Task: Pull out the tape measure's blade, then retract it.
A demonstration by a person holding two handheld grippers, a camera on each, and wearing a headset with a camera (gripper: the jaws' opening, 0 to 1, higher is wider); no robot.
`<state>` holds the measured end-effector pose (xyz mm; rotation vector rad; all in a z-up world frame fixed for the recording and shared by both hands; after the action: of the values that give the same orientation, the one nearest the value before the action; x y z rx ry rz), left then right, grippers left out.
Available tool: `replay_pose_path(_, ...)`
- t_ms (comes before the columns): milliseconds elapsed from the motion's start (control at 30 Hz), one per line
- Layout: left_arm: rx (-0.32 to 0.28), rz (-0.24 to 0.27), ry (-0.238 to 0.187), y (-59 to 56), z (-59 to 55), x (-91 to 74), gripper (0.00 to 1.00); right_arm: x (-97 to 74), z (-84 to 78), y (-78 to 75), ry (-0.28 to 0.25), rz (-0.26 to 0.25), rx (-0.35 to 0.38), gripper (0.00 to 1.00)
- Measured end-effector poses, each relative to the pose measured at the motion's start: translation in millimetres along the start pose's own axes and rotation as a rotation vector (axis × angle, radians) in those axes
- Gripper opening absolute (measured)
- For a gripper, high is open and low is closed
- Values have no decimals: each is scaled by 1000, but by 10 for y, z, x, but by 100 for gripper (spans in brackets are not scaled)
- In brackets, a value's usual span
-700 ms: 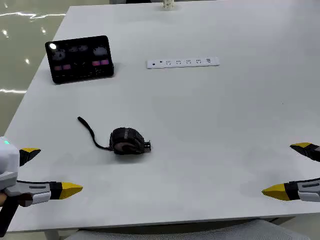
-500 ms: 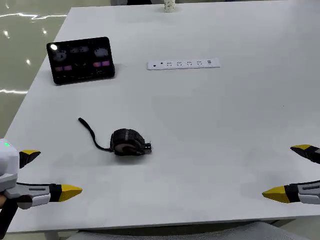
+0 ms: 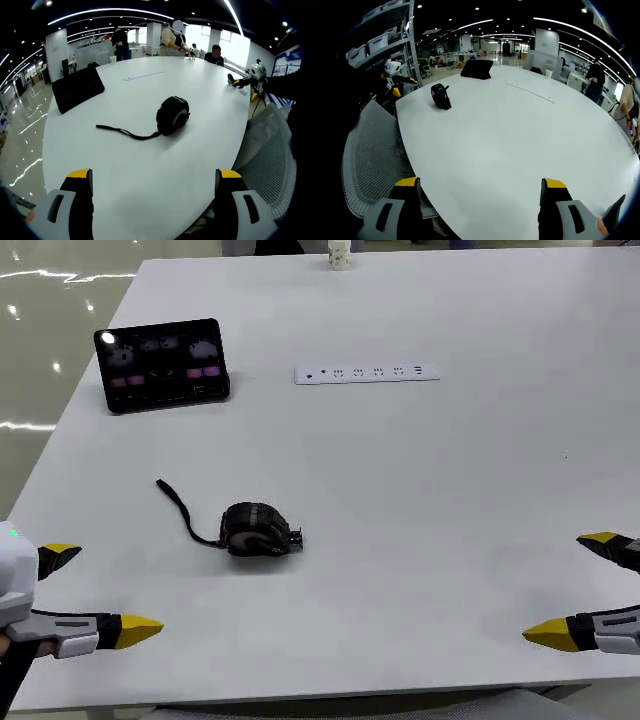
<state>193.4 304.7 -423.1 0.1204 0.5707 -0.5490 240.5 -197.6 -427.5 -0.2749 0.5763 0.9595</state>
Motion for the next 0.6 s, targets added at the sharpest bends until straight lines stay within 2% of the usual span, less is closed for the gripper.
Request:
replay_pose_path(133, 19, -13, 13, -8, 9, 32, 99, 39, 36, -2, 2, 4, -10, 99)
replay_pose_path(233, 30, -29, 15, -27, 28, 58, 99, 62, 86, -24, -18, 2, -43, 99)
replay_pose_path(367, 52, -43, 25, -25, 51, 112, 99, 85, 118, -53, -24, 9, -39, 99)
replay_pose_path(467, 57, -73, 50, -52, 65, 163, 99, 107, 141, -52, -21, 19, -38, 99)
replay_pose_path(600, 85, -102, 62, -73, 111, 231, 99, 148, 159, -59, -13, 30, -56, 99)
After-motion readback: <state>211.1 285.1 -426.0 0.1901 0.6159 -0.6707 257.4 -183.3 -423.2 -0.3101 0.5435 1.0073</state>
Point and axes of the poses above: the centre of the closed fingertips' face, and the gripper's own axes: x roughly forward along the fingers, y roughly to its left, z roughly out of its top, the point moved 3 cm from there along -x, roughly backward along the fingers, and after that the axes turned 10 degrees about -y, right-handed, at the moved point
